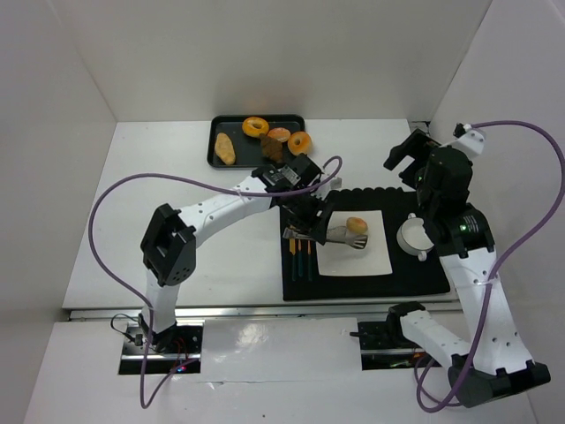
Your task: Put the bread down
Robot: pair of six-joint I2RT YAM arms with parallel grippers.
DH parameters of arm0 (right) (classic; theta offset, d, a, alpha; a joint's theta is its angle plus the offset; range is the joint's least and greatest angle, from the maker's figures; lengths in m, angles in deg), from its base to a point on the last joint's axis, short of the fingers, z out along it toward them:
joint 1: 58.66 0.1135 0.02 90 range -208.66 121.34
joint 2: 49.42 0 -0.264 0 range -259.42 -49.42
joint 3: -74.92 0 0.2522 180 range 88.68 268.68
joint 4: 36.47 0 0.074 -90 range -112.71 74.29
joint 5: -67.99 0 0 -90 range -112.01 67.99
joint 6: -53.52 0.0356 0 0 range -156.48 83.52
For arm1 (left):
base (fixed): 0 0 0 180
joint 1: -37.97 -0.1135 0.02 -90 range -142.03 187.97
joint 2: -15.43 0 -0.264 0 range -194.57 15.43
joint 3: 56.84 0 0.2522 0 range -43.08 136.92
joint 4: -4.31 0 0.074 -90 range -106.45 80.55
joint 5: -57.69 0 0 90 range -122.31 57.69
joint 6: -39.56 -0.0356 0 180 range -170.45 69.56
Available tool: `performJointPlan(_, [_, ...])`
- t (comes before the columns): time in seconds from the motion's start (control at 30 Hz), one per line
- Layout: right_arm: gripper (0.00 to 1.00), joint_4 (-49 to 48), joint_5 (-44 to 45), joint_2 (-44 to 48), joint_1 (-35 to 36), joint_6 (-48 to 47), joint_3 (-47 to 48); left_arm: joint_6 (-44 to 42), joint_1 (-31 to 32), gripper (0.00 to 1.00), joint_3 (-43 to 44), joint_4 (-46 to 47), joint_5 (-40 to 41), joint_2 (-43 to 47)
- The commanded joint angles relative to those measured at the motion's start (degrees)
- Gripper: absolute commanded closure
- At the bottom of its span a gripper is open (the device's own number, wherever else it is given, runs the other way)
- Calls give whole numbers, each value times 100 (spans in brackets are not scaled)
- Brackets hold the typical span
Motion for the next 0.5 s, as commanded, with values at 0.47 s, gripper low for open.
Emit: performJointPlan(0.47, [1,-208,-231,-246,0,-8,-60,-271,-367,37,604,-1151,1039,1218])
